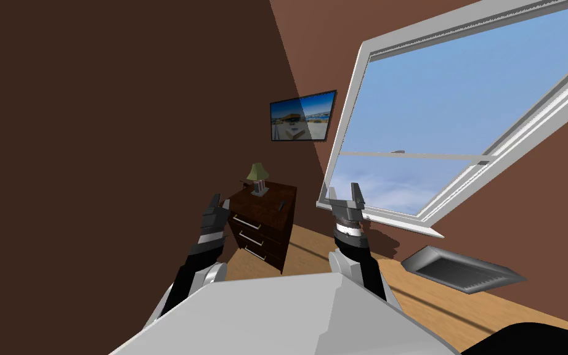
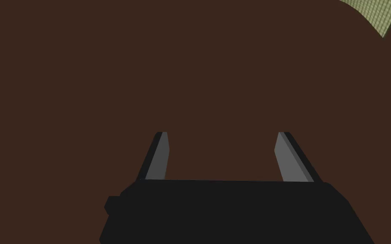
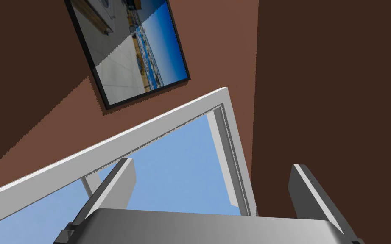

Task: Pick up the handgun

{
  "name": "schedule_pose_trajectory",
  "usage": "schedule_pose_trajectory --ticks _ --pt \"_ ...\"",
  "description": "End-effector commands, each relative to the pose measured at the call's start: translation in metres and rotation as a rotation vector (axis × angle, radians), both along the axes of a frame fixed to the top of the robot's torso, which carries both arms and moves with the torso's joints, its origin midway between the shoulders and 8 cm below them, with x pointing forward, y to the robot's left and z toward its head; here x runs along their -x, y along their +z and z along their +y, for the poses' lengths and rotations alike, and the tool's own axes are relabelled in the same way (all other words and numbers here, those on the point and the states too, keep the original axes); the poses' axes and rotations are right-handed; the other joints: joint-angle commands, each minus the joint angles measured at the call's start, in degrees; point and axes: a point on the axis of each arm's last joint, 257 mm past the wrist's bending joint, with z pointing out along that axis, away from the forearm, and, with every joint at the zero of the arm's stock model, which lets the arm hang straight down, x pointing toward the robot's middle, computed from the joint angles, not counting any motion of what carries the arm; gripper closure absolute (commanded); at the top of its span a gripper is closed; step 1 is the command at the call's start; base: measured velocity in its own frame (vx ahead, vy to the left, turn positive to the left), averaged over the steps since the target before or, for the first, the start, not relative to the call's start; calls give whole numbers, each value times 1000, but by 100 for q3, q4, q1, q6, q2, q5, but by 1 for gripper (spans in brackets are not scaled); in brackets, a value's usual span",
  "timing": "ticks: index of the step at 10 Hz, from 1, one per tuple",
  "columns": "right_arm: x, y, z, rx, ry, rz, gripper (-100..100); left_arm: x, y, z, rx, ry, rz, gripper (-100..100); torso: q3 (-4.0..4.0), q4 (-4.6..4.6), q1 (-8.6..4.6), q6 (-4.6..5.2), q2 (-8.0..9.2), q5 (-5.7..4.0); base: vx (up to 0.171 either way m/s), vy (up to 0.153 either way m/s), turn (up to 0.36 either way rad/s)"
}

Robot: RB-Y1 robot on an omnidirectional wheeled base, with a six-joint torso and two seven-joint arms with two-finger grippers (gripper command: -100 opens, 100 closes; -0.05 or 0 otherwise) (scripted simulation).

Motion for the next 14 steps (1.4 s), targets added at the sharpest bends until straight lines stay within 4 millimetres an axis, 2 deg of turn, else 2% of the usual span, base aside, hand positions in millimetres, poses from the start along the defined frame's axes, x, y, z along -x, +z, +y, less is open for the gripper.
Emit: schedule_pose_trajectory --ticks 1,4,7,8,10,11,12,13,14 --pt "0 0 0 0 0 0 0 -2 -3 2 -19 -14 19 -100 0 0 0 0 0 0 -12 -14 -15" --pt "0 0 0 0 0 0 0 -6 -13 16 -29 -32 79 -100 6 2 -13 0 10 -3 -29 -45 -21" --pt "0 0 0 0 0 0 0 -9 -24 45 15 -29 148 -100 11 4 -26 0 19 -6 -55 -77 -40" --pt "0 0 0 0 0 0 0 -10 -26 45 17 -29 158 -100 15 6 -32 0 27 -7 -50 -64 -2" --pt "0 0 0 0 0 0 0 -9 -32 69 71 -18 199 -100 11 4 -19 0 18 -5 -44 -63 -41" --pt "0 0 0 0 0 0 0 -11 -36 69 74 -17 213 -100 11 4 -26 1 19 -6 -40 -71 -18" --pt "0 0 0 0 0 0 0 -10 -40 82 108 -9 238 -100 10 4 -26 0 17 -6 -58 -62 -36" --pt "0 0 0 0 0 0 0 -10 -40 82 109 -9 241 -100 13 5 -24 0 22 -6 -46 -52 -17" --pt "0 0 0 0 0 0 0 -9 -44 95 146 -1 262 -100 12 5 -20 0 19 -5 -42 -69 -41"
